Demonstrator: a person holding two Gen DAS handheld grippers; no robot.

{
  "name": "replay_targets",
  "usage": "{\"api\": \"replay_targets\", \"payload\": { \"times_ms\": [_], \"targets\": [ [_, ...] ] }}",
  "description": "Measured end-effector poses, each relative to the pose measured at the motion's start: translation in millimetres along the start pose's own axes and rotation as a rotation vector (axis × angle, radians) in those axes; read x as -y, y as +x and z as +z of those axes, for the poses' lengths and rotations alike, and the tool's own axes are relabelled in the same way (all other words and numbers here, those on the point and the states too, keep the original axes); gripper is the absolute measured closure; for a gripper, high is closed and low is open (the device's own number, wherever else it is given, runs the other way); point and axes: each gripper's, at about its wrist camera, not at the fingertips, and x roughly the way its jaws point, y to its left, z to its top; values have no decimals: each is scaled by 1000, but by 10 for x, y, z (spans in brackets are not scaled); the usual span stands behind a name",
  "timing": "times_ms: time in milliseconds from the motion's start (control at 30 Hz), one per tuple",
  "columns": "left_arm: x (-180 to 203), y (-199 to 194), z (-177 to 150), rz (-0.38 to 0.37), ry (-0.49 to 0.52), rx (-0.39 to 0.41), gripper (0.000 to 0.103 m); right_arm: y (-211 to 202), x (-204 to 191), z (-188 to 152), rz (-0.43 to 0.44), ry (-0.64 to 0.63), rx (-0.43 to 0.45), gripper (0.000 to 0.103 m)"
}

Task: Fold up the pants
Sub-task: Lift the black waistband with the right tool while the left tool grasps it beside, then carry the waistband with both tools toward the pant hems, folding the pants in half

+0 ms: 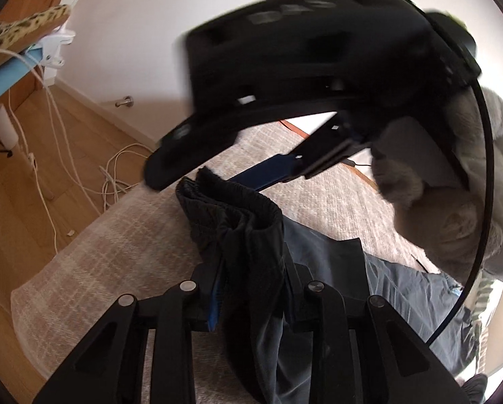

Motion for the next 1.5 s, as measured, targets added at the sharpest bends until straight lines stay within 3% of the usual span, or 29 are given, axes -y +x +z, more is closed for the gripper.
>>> {"api": "replay_targets", "payload": {
  "times_ms": [67,167,267,300,367,567,867,1200,1500],
  "targets": [
    [27,28,-6,2,12,-2,78,65,3,-9,-44,-2,-21,42],
    [21,69,-18,2,6,-6,78,135,24,-18,-91,-1,-46,63],
    [15,89,-41,10,6,-9,78,113,97,-32,-95,9,-34,76],
    [21,92,-48,15,11,-9,83,87,137,-53,-81,27,-23,79],
    [35,95,-68,26,22,-15,83,17,221,-103,-56,44,10,83],
    [129,47,-55,23,41,-17,87,-351,415,-400,77,138,145,84],
    [697,-188,24,-17,136,-13,87,-1079,590,-1029,163,216,336,84],
    [1694,-226,-78,-114,278,-59,90,-1697,1126,-2182,211,351,508,85],
    [2499,-78,-376,-234,367,-150,90,-1908,1743,-3417,217,513,634,85]
  ]
}}
